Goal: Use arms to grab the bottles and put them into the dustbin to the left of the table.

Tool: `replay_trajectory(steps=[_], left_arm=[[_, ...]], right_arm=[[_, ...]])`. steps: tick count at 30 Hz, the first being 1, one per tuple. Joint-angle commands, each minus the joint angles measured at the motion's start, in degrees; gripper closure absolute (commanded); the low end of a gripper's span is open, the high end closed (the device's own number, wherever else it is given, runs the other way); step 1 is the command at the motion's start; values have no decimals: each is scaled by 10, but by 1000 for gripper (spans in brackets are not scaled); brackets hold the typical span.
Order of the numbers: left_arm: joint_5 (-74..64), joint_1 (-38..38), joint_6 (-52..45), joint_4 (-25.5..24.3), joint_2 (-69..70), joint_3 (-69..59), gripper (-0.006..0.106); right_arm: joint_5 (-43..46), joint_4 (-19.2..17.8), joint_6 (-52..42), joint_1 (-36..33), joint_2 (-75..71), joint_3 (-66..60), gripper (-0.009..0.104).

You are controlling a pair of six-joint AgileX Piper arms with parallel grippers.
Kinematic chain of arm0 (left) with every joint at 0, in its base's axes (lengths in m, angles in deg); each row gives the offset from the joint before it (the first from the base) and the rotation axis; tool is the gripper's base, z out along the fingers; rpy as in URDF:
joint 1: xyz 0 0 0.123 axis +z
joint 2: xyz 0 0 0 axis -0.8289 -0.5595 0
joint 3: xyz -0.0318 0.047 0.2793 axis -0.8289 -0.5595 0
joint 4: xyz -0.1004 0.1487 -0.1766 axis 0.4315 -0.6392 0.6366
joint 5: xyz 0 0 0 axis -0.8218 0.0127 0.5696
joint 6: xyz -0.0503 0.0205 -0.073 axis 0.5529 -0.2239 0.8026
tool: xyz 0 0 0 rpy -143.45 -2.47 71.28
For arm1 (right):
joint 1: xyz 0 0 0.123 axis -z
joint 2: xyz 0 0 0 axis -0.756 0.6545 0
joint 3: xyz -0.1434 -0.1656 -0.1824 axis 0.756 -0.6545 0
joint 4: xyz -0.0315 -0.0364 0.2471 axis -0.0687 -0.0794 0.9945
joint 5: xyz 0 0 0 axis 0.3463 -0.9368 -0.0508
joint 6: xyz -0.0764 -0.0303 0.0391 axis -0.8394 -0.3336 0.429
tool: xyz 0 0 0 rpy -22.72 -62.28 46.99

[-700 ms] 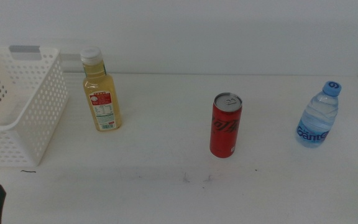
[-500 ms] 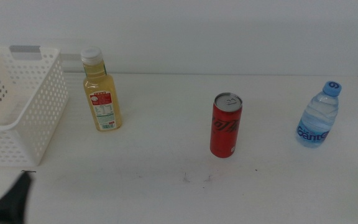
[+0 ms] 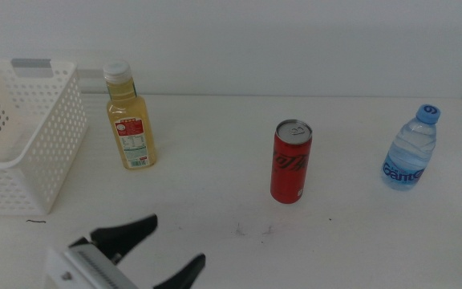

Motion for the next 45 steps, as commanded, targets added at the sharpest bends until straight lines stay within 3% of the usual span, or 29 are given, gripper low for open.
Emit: replay_trajectory(steps=[1,15,18,32,45], left_arm=[[25,-11,22,-8,-34,-1,7],[25,-10,30,-32,-50,10,7],[19,-10,-7,-40,-67,66,7],[-30,-10,13,-35,-292,327,7],[-40,-10,13,17,-427,460,7]], right_arm=[[5,-3,-1,4,-3,-2,8],[5,-3,-1,4,-3,-2,8],[5,-3,-1,4,-3,-2,8],[5,-3,-1,4,-3,-2,8],[5,-3,-1,4,-3,-2,8]])
